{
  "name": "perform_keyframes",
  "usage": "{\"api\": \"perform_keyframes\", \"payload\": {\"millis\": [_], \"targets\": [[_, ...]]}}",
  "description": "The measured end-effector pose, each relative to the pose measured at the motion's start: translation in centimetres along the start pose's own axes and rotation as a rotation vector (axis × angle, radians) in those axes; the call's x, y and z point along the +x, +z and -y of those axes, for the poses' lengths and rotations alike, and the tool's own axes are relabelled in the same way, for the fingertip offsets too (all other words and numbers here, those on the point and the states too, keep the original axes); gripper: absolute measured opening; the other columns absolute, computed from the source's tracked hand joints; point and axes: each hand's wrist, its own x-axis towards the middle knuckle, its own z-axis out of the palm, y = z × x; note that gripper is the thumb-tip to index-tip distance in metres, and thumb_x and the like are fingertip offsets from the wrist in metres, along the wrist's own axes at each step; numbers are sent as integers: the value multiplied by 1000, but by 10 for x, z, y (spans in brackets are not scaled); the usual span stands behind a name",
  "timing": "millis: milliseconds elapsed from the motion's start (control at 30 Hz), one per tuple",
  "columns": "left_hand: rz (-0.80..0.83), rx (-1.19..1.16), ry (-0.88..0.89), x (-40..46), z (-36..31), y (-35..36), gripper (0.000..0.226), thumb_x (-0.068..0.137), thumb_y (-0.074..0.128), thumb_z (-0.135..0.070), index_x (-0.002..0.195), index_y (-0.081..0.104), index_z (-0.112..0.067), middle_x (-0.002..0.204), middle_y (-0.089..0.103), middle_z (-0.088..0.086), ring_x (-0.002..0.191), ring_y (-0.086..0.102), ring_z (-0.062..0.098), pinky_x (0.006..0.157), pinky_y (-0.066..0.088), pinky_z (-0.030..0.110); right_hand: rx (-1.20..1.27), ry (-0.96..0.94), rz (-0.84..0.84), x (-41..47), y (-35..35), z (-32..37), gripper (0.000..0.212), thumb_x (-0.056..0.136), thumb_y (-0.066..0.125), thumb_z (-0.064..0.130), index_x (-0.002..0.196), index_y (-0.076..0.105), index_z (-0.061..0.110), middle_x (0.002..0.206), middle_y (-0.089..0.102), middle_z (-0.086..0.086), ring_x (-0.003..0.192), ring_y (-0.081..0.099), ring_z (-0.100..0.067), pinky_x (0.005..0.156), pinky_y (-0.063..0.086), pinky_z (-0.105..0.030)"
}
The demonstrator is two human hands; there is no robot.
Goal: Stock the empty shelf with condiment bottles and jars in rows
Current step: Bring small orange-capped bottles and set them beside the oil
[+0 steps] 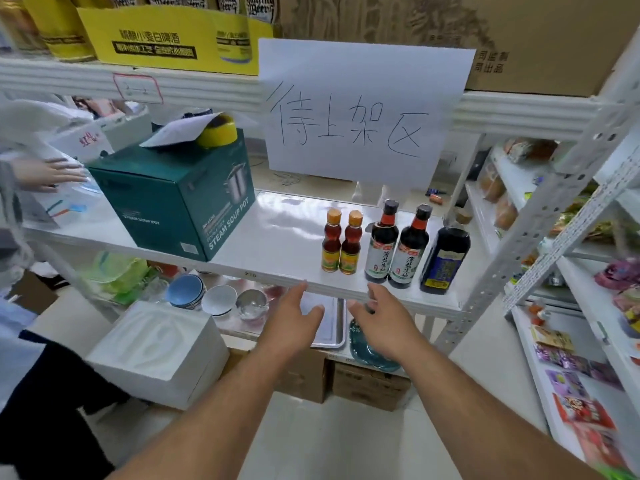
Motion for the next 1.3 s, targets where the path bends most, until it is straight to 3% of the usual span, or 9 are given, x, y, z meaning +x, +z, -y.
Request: {"api": "perform_keyframes", "payload": {"millis": [100,200,633,1033,1300], "targets": [[2,-19,-10,18,-3,1,64,96,62,-39,154,36,-31,157,41,-6,141,42,18,114,39,39,6,28,-25,17,2,0,59,102,57,44,153,38,22,155,46,1,138,48,-18,107,41,-31],[1,-41,-6,34,-8,5,65,95,63,-41,153,35,-34,157,41,-8,142,43,16,114,40,41,14,54,-48,40,0,-5,66,100,57,51,155,35,23,160,41,1,143,45,-19,116,41,-42],[-9,32,-40,89,-30,12,67,96,66,-40,154,35,-29,157,42,-7,140,46,14,102,42,34,160,111,-94,101,4,-18,65,100,58,49,154,36,21,158,44,0,143,45,-18,114,40,-38],[141,-103,107,184,-4,-2,74,91,73,-31,154,34,-29,156,43,-7,138,46,12,107,42,32,259,213,-245,145,38,4,70,98,63,46,157,31,27,163,36,3,148,38,-16,121,34,-44],[288,-114,150,216,10,13,75,89,75,-34,152,34,-33,155,43,-8,137,47,15,112,42,39,303,303,-331,160,55,8,73,96,65,45,158,28,30,163,36,7,148,37,-14,120,33,-42]]}}
